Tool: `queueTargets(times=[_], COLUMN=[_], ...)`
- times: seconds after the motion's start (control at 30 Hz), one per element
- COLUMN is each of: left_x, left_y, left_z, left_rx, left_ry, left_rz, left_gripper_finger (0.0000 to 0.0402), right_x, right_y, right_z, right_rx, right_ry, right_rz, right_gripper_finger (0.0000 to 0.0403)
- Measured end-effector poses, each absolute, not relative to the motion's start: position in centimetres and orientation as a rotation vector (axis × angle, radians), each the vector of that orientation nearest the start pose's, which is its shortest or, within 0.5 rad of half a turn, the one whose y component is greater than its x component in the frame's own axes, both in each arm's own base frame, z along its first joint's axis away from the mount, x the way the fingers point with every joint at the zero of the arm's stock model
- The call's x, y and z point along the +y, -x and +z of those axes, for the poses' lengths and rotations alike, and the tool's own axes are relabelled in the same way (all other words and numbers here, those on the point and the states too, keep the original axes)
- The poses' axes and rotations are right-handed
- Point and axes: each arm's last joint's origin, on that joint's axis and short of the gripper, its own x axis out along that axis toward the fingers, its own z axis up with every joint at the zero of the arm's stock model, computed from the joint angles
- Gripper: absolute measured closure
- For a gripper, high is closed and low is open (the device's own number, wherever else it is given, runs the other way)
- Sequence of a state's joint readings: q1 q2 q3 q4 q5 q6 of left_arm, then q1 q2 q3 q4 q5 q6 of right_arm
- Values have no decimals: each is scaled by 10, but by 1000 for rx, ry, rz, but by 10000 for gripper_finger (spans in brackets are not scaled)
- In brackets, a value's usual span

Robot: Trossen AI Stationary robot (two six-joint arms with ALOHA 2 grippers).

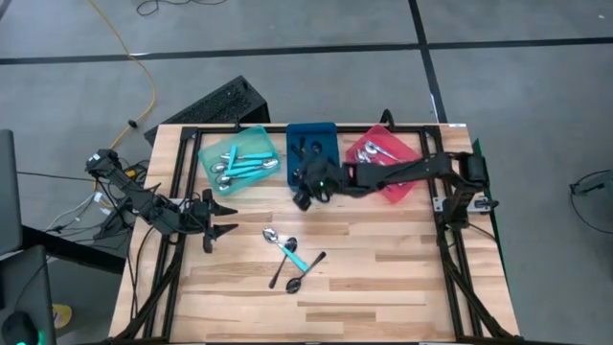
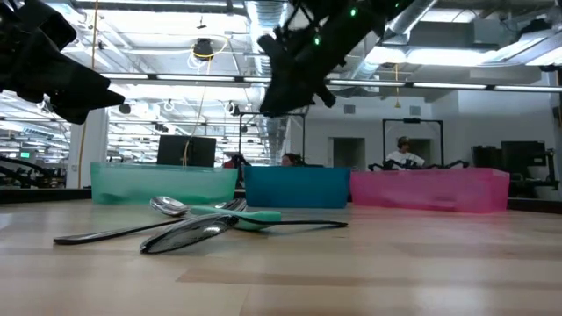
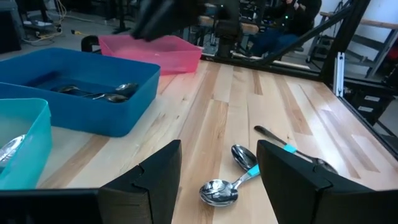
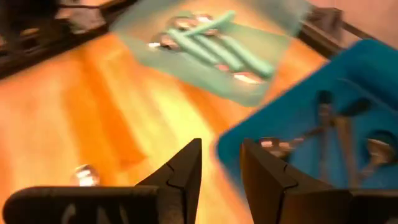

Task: Sort silverware by color (type)
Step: Put the blue spoon into the light blue bin

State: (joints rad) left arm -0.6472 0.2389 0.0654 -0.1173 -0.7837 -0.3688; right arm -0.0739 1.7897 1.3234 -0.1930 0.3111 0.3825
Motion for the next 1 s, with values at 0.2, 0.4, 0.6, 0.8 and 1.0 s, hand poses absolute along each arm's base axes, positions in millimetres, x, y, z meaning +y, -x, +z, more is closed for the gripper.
queueTargets(times=[0.2, 0.4, 0.6, 0.8, 1.0], left_x=[-44, -44, -44, -44, -44], left_y=[-92, -92, -92, -92, -93], left_z=[157, 157, 157, 157, 156], left_rx=[189, 190, 188, 192, 195], left_ry=[182, 192, 209, 225, 245], left_rz=[182, 184, 187, 190, 191], left_gripper_finger=[207, 207, 207, 207, 207], right_x=[9, 57, 89, 111, 121], right_y=[-409, -429, -442, -465, -478], right_z=[234, 206, 180, 167, 140], right_rx=[557, 486, 495, 523, 693], right_ry=[-251, -179, -108, -68, 31], right_rz=[-372, -268, -294, -271, -319], right_gripper_finger=[272, 272, 272, 272, 272])
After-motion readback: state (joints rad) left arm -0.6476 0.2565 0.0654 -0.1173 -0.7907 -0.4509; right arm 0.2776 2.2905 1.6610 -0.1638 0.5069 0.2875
